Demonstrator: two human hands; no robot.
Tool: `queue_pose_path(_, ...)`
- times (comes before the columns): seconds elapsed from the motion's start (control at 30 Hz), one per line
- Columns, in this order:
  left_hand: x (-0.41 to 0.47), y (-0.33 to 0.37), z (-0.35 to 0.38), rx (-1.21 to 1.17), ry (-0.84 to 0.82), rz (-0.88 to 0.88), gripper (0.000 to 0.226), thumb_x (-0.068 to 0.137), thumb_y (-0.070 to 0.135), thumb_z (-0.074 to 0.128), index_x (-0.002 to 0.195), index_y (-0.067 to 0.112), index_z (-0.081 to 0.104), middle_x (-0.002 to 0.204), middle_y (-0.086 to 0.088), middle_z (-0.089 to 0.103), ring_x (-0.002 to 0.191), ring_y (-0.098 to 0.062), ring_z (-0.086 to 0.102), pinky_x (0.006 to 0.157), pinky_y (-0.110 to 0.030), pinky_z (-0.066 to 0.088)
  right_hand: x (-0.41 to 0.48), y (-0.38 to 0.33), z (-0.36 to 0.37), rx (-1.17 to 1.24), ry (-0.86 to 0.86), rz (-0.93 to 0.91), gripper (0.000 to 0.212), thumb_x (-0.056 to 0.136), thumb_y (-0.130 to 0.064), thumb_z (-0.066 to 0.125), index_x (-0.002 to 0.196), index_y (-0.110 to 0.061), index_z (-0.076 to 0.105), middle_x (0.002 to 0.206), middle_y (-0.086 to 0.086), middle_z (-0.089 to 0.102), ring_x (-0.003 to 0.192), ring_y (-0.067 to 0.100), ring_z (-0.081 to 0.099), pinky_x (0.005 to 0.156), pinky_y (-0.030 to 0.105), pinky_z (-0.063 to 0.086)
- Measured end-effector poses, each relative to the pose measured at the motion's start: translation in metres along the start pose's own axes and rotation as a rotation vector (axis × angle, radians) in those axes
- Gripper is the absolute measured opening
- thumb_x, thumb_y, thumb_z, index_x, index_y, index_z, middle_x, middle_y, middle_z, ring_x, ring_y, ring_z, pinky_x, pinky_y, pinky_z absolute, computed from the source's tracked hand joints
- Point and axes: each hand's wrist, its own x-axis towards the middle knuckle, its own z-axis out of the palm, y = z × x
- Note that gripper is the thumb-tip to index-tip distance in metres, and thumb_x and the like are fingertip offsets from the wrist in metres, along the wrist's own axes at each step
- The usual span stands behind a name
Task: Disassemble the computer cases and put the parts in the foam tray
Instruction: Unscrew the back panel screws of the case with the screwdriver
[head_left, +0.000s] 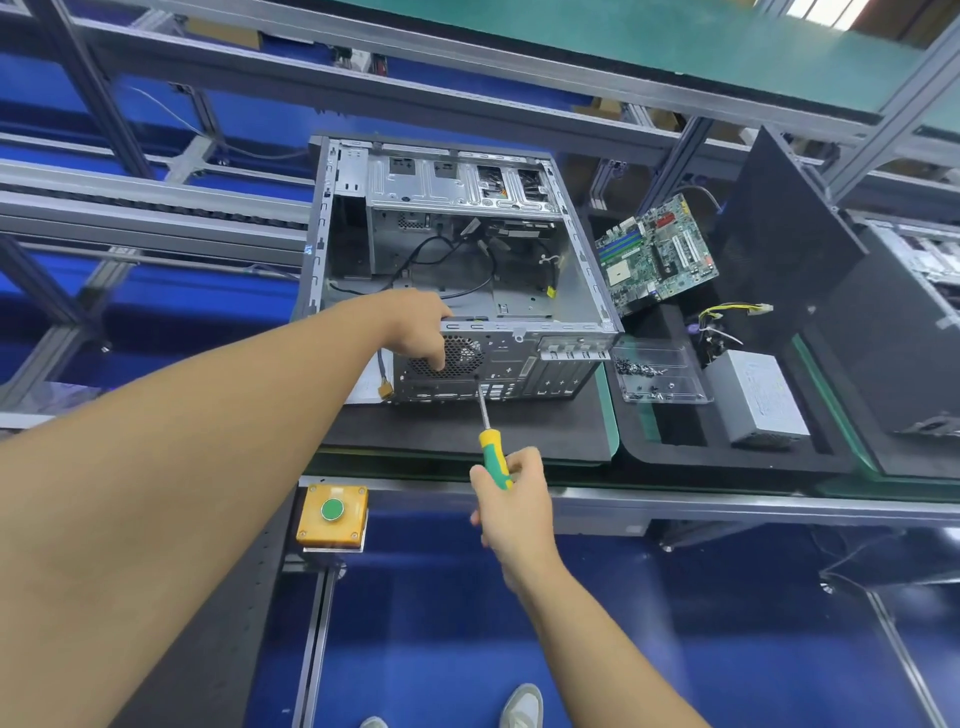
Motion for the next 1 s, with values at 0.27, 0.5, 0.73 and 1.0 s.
queue_pose_path(0.27,0.001,-0.002,0.0,0.009,-0.004,-0.006,0.08,0.083,0.041,0.073,0.149,0.01,0.039,0.14,-0.009,0.054,0.11,-0.027,0.053,0.081,-0.032,0.039,0.01,-0.009,-0.018,0.433,-0.338,0.416,0.044,0.107,-0.035,0.039,0.106,0.0,0.065,0.08,0.009,0.067,0.057,0.016,0.051,0.048,0.027,0.04)
queue_pose_path(0.5,0.0,-0.001,0.0,0.01,0.002,-0.018,0.078,0.082,0.041,0.073,0.146,0.01,0.042,0.139,-0.009,0.054,0.111,-0.028,0.053,0.079,-0.032,0.038,0.006,-0.008,-0.006,0.243,-0.108,0.238,0.026,0.096,-0.026,0.066,0.091,-0.015,0.043,0.093,0.006,0.051,0.064,0.015,0.057,0.047,0.025,0.048)
queue_pose_path(0.73,-0.001,0.001,0.0,-0.02,0.001,-0.023,0.08,0.083,0.039,0.073,0.149,0.01,0.039,0.131,-0.009,0.057,0.113,-0.03,0.054,0.079,-0.032,0.039,0.011,-0.015,-0.021,0.481,-0.374,0.435,0.047,0.106,-0.037,0.038,0.105,0.004,0.061,0.086,0.015,0.066,0.058,0.018,0.05,0.046,0.027,0.036)
queue_pose_path(1.0,-0.003,0.001,-0.001,-0.042,-0.008,-0.028,0.082,0.082,0.038,0.074,0.151,0.012,0.037,0.106,-0.005,0.058,0.095,-0.024,0.05,0.076,-0.031,0.039,0.007,-0.009,-0.01,-0.044,-0.099,0.061,0.022,0.098,-0.03,0.056,0.089,-0.017,0.041,0.086,0.002,0.052,0.06,0.014,0.06,0.045,0.023,0.049)
